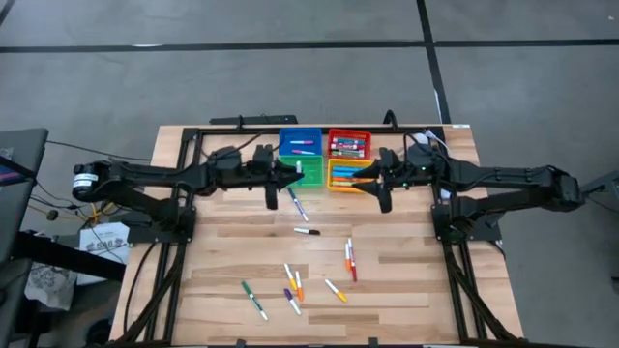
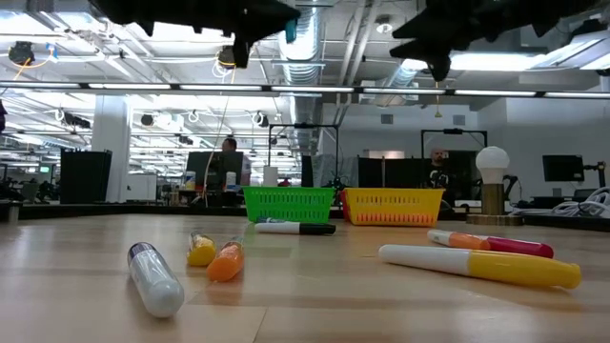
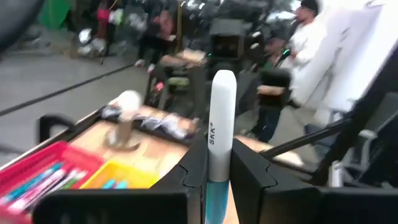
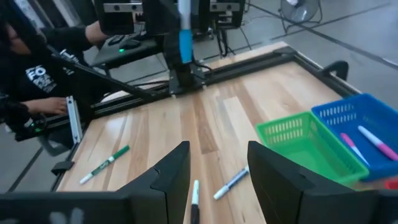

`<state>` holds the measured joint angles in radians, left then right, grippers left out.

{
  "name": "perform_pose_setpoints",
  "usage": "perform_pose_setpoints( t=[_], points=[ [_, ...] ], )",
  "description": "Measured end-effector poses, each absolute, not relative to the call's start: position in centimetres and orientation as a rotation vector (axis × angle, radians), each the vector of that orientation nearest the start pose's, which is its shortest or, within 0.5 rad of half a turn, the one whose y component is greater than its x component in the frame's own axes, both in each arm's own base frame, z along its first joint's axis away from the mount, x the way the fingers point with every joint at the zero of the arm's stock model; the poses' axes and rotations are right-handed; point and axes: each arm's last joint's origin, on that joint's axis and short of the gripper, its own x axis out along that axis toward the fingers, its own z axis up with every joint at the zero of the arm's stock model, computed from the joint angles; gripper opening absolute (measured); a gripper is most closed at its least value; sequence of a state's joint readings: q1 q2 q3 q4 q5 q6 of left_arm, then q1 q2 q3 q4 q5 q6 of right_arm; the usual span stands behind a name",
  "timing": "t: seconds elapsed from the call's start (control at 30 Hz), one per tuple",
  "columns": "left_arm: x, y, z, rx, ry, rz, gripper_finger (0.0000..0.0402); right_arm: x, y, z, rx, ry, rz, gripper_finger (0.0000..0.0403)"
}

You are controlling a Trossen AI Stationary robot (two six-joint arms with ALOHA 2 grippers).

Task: Pick & Place Markers
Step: Put the small blue highlighter pen into the blue bin

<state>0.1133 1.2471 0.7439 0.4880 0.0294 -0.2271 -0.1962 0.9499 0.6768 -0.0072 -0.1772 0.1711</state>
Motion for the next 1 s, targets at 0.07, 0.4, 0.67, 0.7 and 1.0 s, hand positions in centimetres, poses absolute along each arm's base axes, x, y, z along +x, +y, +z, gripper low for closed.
perform_pose_setpoints(
  t=[0.07,0.4,0.67,0.7,1.0],
  points=[
    [28.0,4.0,28.5,-0.219,0.032,0.09,0.0041,20.6,-3.8,27.9,0.229,0.267,-0.053,0.015],
    [31.9,9.3,25.9,-0.182,0.253,0.088,0.0041,19.5,-4.2,26.1,0.307,0.255,-0.094,0.0142],
    [34.4,15.5,25.0,-0.07,0.407,0.185,0.0041,19.5,-4.3,26.0,0.365,0.251,-0.133,0.0144],
    [34.6,16.2,24.8,-0.054,0.428,0.193,0.0041,19.5,-4.4,25.9,0.365,0.25,-0.145,0.0144],
    [35.4,20.8,22.8,0.01,0.584,0.213,0.0041,19.2,-5.4,26.0,0.376,0.239,-0.209,0.0139]
  ],
)
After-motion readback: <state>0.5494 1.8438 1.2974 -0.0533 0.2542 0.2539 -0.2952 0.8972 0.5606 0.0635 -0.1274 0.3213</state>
